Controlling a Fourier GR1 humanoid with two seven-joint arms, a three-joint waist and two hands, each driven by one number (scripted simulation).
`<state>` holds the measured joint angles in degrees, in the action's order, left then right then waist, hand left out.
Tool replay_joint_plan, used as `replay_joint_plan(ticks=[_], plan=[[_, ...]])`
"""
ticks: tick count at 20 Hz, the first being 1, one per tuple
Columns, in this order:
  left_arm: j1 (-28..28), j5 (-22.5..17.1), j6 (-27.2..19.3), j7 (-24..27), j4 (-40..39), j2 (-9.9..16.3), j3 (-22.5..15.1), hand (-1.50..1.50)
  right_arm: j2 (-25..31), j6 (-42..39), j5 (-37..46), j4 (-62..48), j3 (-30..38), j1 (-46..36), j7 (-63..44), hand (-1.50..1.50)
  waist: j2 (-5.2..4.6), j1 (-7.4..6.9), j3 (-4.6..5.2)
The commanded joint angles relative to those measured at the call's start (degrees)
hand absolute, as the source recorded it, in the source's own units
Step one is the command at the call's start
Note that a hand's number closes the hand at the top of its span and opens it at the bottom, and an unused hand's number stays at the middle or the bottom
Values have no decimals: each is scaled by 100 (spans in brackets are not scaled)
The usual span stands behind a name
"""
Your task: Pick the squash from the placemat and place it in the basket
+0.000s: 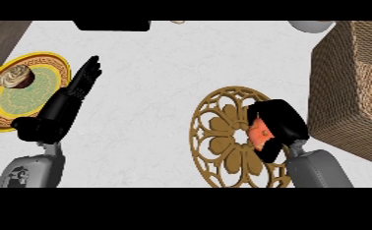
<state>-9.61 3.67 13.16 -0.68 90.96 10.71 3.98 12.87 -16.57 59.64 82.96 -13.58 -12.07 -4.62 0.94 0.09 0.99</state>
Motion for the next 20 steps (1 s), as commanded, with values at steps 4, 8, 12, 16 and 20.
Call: replay_joint_plan(ticks=[4,8,12,16,20], plan=[[88,93,-44,97,-43,17,34,0,-258,518,583,1406,-448,1825,-960,150,-55,137,-95],[76,121,-92,-12,77,5,47,0,-273,756,669,2537,-638,2793,-1150,150,-67,100,-97],[162,-37,58,-22,150,51,100,0,-670,583,-138,3459,-699,3305,-1145,150,-61,106,-96],[278,-99,97,-163,352,102,138,0,-1223,1071,-741,4363,-839,3397,-974,150,-33,92,-102],[359,63,-4,37,125,-68,-2,0,-1275,1284,-1007,5670,-1104,3629,-1220,150,-56,118,-95]])
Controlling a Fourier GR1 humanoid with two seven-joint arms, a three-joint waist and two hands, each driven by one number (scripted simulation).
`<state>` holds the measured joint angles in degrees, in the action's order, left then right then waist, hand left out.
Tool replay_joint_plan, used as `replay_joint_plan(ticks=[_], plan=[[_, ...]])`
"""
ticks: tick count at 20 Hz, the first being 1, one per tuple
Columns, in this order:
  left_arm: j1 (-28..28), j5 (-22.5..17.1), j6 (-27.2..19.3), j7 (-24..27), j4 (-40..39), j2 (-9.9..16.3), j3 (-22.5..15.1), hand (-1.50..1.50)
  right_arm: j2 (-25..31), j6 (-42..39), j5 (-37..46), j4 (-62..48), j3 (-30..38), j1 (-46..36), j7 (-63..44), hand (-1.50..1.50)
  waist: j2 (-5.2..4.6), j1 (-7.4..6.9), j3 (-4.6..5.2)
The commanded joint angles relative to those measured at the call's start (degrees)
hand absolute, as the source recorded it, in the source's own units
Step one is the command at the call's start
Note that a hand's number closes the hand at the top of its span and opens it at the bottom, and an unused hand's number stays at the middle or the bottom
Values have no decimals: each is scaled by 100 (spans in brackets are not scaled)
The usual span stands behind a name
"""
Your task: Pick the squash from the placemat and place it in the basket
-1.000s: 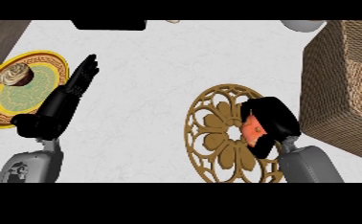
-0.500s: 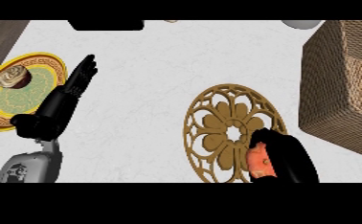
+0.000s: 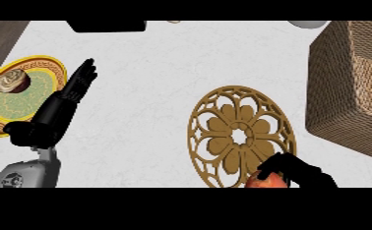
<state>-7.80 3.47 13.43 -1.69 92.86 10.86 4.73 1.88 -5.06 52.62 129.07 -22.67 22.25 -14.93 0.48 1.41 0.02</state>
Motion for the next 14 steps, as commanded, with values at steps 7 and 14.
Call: replay_joint_plan(ticks=[7,14], plan=[[111,21,31,66,67,-67,-77,0,-186,-185,-402,2348,2,437,-983,150,-11,-40,7],[-135,177,-44,125,-152,-42,-84,0,42,-750,-295,2087,1201,-1097,-1968,150,-58,-102,15]])
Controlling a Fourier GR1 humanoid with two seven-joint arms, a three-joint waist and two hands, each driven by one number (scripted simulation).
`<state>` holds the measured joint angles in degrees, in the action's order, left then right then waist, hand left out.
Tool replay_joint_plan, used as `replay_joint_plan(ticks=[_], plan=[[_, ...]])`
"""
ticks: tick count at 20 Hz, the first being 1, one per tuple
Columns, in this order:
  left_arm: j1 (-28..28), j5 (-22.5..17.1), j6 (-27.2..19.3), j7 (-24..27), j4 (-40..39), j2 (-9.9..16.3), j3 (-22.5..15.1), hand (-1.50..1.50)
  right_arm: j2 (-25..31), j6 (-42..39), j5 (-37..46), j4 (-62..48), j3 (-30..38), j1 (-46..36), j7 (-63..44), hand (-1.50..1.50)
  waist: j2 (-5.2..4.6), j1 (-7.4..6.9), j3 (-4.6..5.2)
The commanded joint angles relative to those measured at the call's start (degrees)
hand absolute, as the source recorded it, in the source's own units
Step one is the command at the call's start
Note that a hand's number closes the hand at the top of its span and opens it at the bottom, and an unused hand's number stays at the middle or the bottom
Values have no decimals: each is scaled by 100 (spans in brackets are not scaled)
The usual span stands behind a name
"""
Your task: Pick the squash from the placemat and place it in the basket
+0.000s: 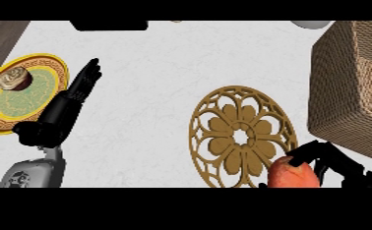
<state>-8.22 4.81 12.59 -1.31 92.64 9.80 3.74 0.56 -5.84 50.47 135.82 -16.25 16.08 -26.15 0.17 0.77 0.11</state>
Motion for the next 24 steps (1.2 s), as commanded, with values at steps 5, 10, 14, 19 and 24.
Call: replay_joint_plan(ticks=[5,10,14,19,24], plan=[[-186,-105,91,-112,-68,-1,19,0,148,-927,-403,905,1405,-1999,-1659,150,-15,-83,-1],[-366,-79,78,9,-379,9,86,0,485,-973,-642,-142,2627,-3603,-2055,150,-24,-75,-7],[-202,40,26,125,-345,-21,31,0,1152,-794,-1196,-1170,3837,-4500,-1772,150,-27,-89,-11],[-145,-114,184,80,-148,95,148,0,1830,-544,-1408,-2050,4389,-4935,-1618,150,-19,-96,-10],[67,-142,282,-6,88,94,82,0,2495,-393,-1749,-3323,4941,-5009,-984,150,-19,-119,-12]])
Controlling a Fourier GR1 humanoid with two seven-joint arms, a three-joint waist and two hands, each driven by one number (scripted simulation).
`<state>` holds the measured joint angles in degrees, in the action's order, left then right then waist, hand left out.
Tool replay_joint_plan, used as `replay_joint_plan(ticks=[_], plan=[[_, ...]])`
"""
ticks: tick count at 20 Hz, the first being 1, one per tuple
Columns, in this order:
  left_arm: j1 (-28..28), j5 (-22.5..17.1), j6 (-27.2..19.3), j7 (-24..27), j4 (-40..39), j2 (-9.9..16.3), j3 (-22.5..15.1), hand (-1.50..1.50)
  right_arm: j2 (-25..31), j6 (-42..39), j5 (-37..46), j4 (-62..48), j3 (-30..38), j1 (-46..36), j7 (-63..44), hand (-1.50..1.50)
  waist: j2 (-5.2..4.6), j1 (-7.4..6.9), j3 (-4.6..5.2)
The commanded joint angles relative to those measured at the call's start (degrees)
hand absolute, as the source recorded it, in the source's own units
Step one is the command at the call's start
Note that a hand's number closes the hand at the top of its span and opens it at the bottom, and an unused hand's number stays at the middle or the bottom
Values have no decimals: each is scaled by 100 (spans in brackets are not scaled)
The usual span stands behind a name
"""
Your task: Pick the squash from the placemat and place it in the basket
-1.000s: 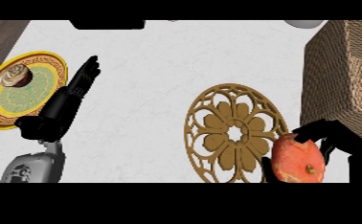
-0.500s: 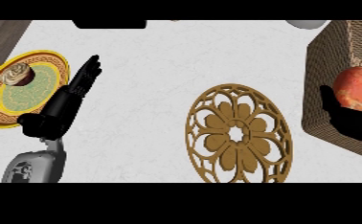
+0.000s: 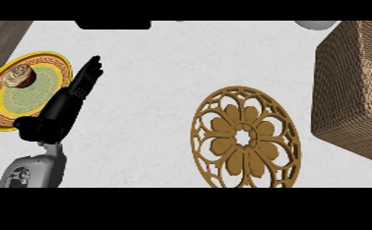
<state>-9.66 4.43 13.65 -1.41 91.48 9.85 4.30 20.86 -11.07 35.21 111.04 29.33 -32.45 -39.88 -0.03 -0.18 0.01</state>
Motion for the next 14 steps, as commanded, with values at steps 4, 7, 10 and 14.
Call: replay_joint_plan(ticks=[4,7,10,14], plan=[[217,92,-101,-65,330,-179,-161,0,845,258,-556,-2000,744,7,1357,150,-11,-39,-6],[102,-23,64,-268,410,-63,-105,0,691,352,-596,-1948,675,590,1705,150,-1,-9,-5],[-164,-7,16,-270,144,-15,37,0,913,654,-597,-2321,671,543,2044,150,-1,5,-2],[-91,-51,94,77,-124,29,135,0,734,1449,-341,-2996,523,627,2877,150,-8,-8,-2]])
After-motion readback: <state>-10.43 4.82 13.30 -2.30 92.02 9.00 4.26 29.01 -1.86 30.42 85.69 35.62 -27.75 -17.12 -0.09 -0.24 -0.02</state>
